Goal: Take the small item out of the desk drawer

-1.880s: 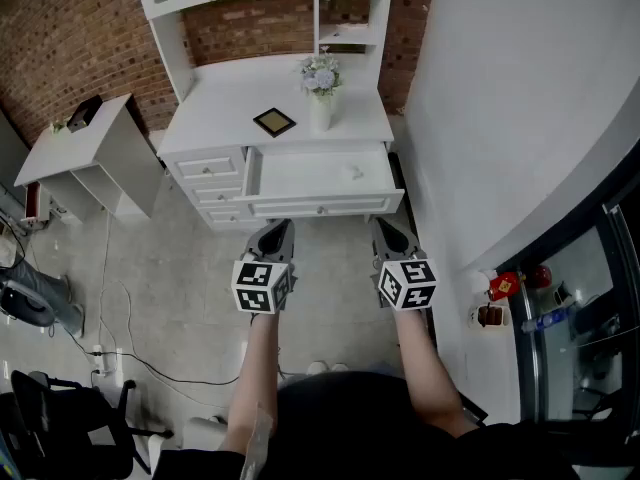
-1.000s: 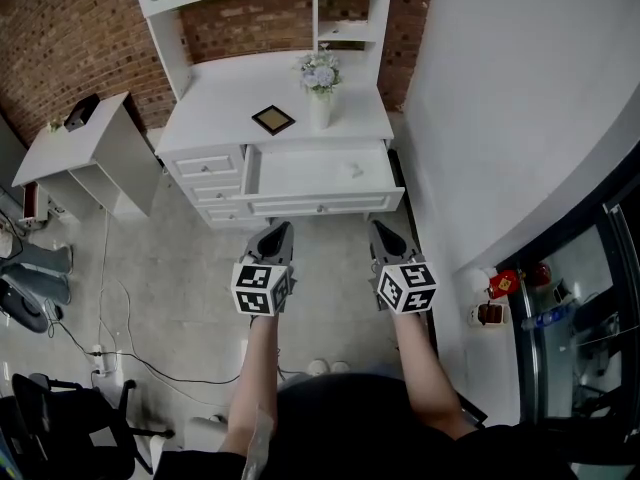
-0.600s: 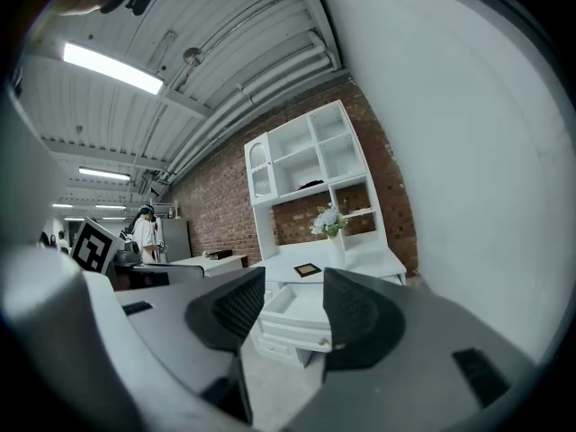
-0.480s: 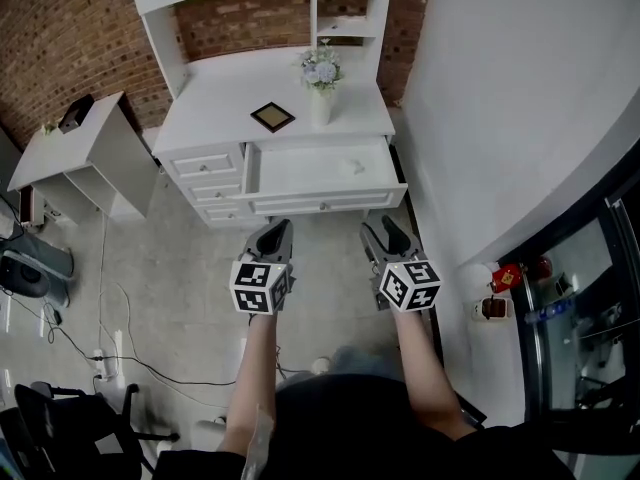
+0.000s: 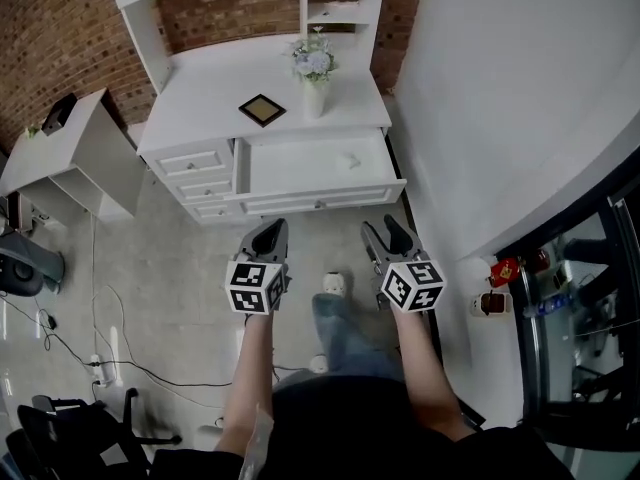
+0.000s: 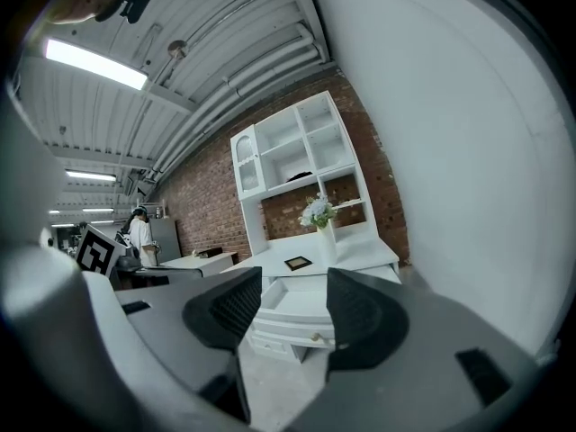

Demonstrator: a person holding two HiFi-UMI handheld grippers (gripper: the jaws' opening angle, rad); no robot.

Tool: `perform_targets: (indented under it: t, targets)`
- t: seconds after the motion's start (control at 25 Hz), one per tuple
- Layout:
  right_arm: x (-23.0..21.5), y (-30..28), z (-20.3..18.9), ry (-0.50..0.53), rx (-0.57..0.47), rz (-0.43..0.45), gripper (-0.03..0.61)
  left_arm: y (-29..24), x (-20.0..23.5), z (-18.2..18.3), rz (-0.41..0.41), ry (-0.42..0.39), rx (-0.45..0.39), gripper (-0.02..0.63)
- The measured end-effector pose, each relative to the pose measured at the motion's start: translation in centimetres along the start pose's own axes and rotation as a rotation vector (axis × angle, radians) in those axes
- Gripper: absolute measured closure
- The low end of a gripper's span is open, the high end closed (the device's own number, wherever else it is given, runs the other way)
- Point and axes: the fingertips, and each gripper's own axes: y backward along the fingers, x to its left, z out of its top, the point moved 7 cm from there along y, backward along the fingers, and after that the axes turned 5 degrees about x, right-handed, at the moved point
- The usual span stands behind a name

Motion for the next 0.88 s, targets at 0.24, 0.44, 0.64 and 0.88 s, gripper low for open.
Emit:
perform_targets:
  t: [0.24, 0.44, 0.64, 0.88]
  targets:
    - [-3.2, -5.7, 0.9, -0.003, 0.02, -0.011, 0.373, -5.3, 2.9, 1.0, 0.005, -0.002, 0.015, 0.604]
    - [-6.6, -11.7, 2.0, 0.032, 0.061, -0.003, 0.373, -10.7, 6.3, 2.0, 0.037, 0.017, 0.031, 0.604]
    - [-11.0, -18.5, 2.9, 0.025, 0.129, 0.0, 0.373, -16.7, 10.1, 4.0, 0.076, 0.04, 0.046, 0.604]
    - [-15.3, -26.2, 4.4, 0.037, 0.216, 0.028, 0.373, -23.8, 13.8, 6.1, 0.12, 0.066, 0.085, 0.604]
